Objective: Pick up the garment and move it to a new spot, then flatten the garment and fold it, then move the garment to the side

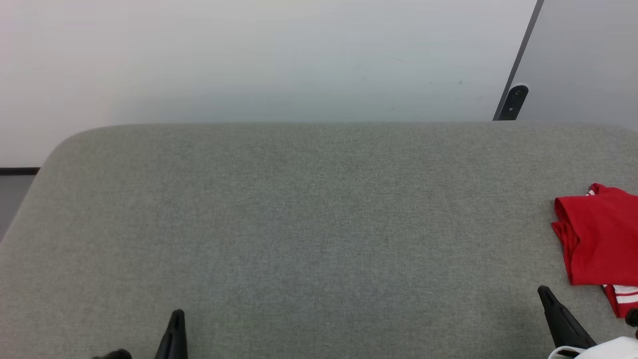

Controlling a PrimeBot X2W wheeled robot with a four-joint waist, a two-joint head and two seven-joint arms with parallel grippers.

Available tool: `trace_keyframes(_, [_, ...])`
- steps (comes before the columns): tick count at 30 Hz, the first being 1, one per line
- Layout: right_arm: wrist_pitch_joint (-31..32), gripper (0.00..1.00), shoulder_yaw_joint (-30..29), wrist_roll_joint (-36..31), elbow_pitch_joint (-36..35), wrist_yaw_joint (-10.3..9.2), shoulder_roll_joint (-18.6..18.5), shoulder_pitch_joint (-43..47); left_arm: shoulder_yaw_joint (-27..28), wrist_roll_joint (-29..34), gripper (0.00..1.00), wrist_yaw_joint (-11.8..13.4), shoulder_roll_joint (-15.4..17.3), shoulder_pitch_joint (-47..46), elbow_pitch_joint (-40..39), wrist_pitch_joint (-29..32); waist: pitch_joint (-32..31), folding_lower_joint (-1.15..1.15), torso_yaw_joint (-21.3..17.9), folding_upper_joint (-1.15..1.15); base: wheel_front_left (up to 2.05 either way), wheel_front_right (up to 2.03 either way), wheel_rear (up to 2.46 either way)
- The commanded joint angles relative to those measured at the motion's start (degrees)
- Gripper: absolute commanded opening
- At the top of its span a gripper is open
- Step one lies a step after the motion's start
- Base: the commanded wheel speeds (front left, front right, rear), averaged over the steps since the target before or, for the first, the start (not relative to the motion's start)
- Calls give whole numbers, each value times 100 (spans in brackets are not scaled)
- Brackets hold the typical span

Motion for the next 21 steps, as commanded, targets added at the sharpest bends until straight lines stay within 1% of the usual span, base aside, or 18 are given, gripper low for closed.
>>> trace_keyframes(1, [-40, 0, -50, 250, -1, -1, 0, -176, 44, -295, 0, -55, 19, -174, -25, 57, 0, 0, 3, 0, 0, 0, 0])
trace_keyframes(21, [-116, 0, -122, 1673, 464, -2, 152, -529, 178, -1992, 0, -222, -19, -582, 248, 466, 6, 0, 27, 0, 0, 0, 0])
